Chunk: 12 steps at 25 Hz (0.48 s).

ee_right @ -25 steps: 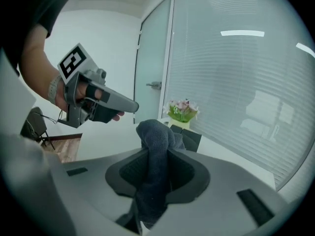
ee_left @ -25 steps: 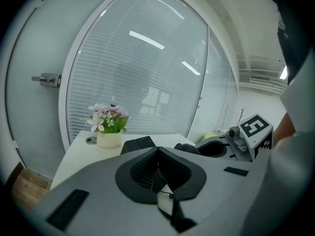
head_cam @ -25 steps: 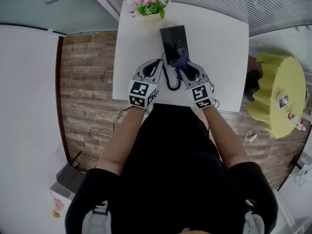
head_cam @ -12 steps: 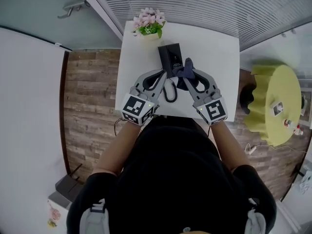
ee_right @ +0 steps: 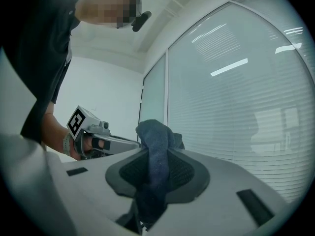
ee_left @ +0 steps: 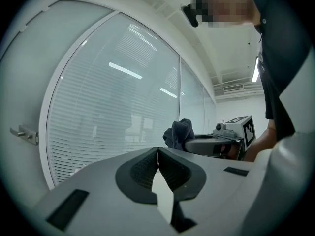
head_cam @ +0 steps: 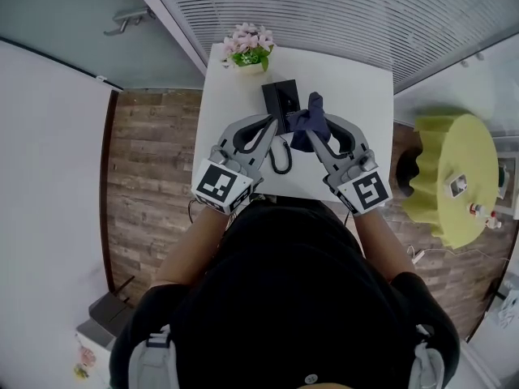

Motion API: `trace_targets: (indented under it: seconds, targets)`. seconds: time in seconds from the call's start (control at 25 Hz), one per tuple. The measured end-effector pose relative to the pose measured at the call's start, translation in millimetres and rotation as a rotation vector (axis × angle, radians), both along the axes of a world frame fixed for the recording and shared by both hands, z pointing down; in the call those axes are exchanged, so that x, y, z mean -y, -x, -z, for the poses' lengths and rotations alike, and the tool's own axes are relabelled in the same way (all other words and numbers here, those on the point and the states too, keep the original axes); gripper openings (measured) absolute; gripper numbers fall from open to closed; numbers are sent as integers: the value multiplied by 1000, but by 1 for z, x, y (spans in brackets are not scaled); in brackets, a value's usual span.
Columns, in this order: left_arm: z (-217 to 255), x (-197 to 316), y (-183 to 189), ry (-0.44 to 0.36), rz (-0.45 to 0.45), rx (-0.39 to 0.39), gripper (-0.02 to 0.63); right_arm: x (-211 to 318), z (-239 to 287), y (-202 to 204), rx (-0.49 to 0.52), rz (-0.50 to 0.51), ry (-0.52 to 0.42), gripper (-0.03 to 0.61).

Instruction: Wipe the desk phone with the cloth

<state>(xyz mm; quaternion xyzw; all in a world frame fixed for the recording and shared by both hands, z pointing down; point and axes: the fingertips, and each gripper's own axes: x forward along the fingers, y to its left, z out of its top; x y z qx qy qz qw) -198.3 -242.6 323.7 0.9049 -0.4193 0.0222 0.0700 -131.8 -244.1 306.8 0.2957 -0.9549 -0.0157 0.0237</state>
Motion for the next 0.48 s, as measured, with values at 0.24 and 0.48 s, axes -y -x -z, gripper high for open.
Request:
trace_targets:
  seconds: [0.24,0.48]
  targets:
    - [7,-4,-2,-8,5,5,11,-4,8,2,4,18,-8,106]
    - [8,-6,-3,-9,9,17,11,-2,12,1,4,9,-18,107]
